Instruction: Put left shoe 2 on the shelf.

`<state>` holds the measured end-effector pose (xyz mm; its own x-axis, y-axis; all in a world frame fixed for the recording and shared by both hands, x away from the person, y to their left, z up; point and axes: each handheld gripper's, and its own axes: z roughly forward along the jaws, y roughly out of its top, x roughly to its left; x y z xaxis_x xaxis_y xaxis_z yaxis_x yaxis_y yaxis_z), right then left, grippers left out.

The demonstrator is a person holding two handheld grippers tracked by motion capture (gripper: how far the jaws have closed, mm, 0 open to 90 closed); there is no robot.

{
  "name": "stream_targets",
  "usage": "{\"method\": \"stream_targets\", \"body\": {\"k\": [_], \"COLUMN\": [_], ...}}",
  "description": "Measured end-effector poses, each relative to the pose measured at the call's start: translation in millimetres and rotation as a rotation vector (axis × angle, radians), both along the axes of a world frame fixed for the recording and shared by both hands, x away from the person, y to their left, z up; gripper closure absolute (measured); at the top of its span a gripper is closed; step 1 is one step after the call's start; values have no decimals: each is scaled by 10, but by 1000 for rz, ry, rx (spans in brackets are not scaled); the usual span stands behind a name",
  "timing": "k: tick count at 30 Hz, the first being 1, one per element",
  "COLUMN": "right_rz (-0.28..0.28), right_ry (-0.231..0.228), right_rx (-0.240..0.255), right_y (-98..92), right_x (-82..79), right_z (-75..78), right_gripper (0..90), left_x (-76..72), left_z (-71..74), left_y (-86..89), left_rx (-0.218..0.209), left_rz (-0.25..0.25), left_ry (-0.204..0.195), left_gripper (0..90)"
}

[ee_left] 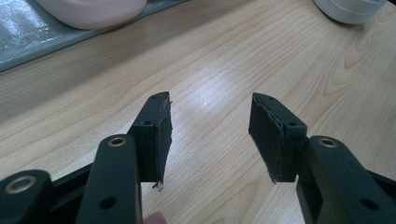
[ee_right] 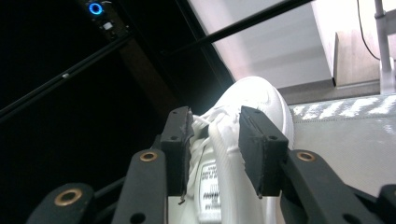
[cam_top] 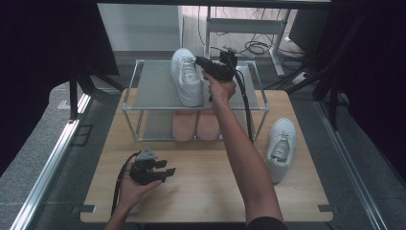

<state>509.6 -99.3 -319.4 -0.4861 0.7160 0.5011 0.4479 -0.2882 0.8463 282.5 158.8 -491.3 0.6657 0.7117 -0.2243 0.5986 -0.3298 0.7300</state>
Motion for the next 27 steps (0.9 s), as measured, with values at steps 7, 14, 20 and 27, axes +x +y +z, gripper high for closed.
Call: {"method": "stream_targets", "body": {"k": [7,14,20,27], "right_rz": [34,40,49,73], "right_ry": [-26,-16,-1,27], "right_rx": [4,6,20,15], "right_y": [-262,-464,-522,-414], "right_x": [-306,-495,-533,-551], "right_z": [-56,-237,-374,-566], "right_gripper": [776,894,900,900], "left_x": [3,-15,-11,-6], "left_z": [13,54,59,37], "left_y": [14,28,44,25], "left_rx": [8,8,5,13], "left_rz": [4,13,17,10], "left_ry": [-5,-15,-16,-10], "left_gripper": [496,496,496,496]}}
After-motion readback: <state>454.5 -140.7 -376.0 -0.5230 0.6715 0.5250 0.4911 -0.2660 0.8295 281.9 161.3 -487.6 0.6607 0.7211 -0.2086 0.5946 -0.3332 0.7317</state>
